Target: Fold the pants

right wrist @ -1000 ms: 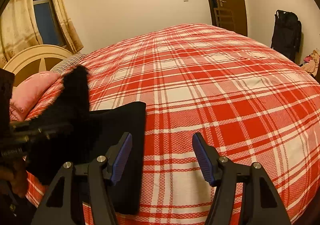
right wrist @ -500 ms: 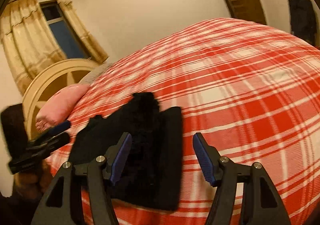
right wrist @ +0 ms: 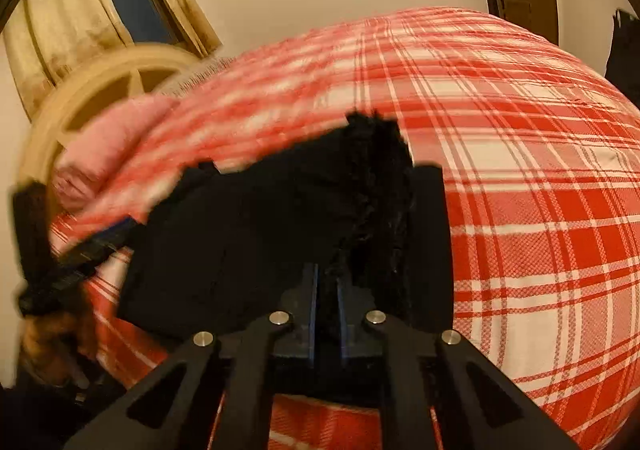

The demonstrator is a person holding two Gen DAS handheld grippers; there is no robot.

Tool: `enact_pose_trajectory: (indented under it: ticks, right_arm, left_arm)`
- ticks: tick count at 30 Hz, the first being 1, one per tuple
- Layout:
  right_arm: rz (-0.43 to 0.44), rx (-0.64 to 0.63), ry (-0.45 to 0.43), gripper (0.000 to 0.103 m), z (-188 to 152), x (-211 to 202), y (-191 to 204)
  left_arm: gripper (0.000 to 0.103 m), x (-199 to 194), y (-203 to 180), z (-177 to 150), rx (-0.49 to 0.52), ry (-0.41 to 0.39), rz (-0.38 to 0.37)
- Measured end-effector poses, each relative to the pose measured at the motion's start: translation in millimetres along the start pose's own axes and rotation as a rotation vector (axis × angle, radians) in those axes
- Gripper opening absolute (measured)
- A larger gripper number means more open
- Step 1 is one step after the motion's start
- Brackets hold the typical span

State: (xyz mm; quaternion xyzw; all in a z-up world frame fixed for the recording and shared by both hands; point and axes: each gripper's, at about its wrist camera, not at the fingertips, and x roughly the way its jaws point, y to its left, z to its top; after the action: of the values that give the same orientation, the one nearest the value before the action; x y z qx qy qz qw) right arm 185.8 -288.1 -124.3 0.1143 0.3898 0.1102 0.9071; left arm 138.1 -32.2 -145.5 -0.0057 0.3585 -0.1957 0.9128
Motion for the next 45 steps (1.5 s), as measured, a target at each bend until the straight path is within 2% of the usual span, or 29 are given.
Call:
enact_pose_trajectory:
  ticks: [3, 5, 8, 10, 11, 12, 13, 15, 16, 19, 20, 21, 23, 24, 25, 26, 27, 28, 30, 35, 38, 40, 43, 45]
  right_arm:
    - [-0.044, 0.002, -0.023, 0.007, 5.8, -23.1, -3.9]
    - [-0.072, 0.031, 0.012, 0.007, 0.4, -21.7, -16.4]
    - [-0.095, 0.059, 0.117, 0.011, -19.3, 3.6, -34.9]
    - [-0.083, 0.095, 0.101, 0.012, -20.2, 1.3, -41.6]
    - [-0.076, 0.097, 0.096, 0.016, -18.4, -1.3, -42.0]
    - [-0.086, 0.085, 0.090, 0.026, -14.6, -4.2, -39.8]
    - [-0.137, 0.049, 0.074, 0.042, -8.6, -7.9, -34.7]
    - [-0.209, 0.000, 0.018, 0.052, 2.4, -14.1, -26.5]
    - [-0.213, -0.011, -0.019, 0.052, 10.0, -17.7, -22.6]
    - [-0.126, -0.059, -0.104, 0.052, 37.8, -17.9, -2.4]
    - [-0.120, -0.091, -0.112, 0.052, 43.9, -14.2, 5.4]
    - [-0.108, -0.123, -0.108, 0.052, 48.0, -8.7, 13.7]
    - [0.000, -0.159, -0.070, 0.052, 53.2, 8.0, 23.2]
    - [0.026, -0.161, -0.051, 0.052, 54.5, 17.7, 21.6]
    - [-0.022, -0.144, -0.011, 0.050, 54.6, 31.6, 14.7]
    - [-0.082, -0.104, 0.077, 0.048, 54.5, 54.1, -0.4]
    - [-0.081, -0.055, 0.128, 0.044, 51.5, 67.0, -14.0]
    - [-0.051, -0.015, 0.121, 0.044, 47.3, 69.4, -24.2]
    - [-0.028, -0.033, 0.081, 0.044, 40.5, 57.1, -23.7]
    - [-0.139, -0.145, 0.015, 0.045, 15.6, 19.9, -5.0]
    - [-0.204, -0.246, 0.005, 0.045, -10.5, -1.9, 7.0]
    - [-0.274, -0.299, 0.022, 0.045, -23.5, 2.2, 11.5]
    - [-0.283, -0.308, 0.010, 0.045, -40.0, 3.0, 7.4]
    - [-0.255, -0.252, 0.005, 0.046, -38.5, 4.0, -1.0]
  left_arm:
    - [0.080, -2.4, 5.4, -0.9, -0.027, -0.005, -0.013]
    - [0.083, -5.5, 5.4, 0.2, -0.020, -0.018, -0.011]
    - [0.092, -6.0, 6.1, 0.3, -0.017, -0.035, -0.008]
    - [0.093, 6.0, 3.9, -5.1, 0.009, -0.007, 0.011]
    - [0.093, 11.6, 5.7, -7.0, 0.012, 0.009, 0.022]
    - [0.093, 20.4, 6.1, -12.0, 0.012, 0.042, 0.026]
    - [0.093, 24.6, 6.2, -15.6, 0.012, 0.058, 0.020]
    - [0.093, 28.5, 7.5, -22.4, 0.008, 0.075, 0.024]
    - [0.093, 27.0, 7.7, -23.0, 0.006, 0.069, 0.016]
    - [0.093, 23.1, 5.7, -21.2, 0.015, 0.055, 0.021]
    - [0.093, 21.9, 4.9, -20.9, 0.014, 0.048, 0.018]
    - [0.093, 21.0, 3.6, -20.8, 0.011, 0.043, 0.012]
    - [0.093, 20.1, 1.2, -22.1, 0.014, 0.046, 0.011]
    - [0.093, 19.3, -0.9, -22.3, 0.021, 0.044, 0.016]
    - [0.093, 17.6, -3.0, -22.7, 0.028, 0.039, 0.024]
    - [0.093, 16.9, -3.6, -22.2, 0.031, 0.036, 0.025]
    - [0.093, 14.4, -5.1, -21.4, 0.039, 0.027, 0.021]
    - [0.094, 13.3, -5.8, -21.0, 0.045, 0.023, 0.021]
    - [0.095, 15.8, -5.9, -20.3, 0.059, 0.026, 0.027]
    - [0.095, 21.7, -1.0, -26.0, 0.050, 0.056, 0.019]
    - [0.096, 21.2, -1.3, -26.0, 0.056, 0.056, 0.027]
    - [0.097, 21.9, -2.0, -26.5, 0.054, 0.060, 0.025]
    - [0.097, 22.5, -3.3, -27.3, 0.050, 0.066, 0.028]
    - [0.098, 21.8, -4.7, -27.8, 0.053, 0.067, 0.029]
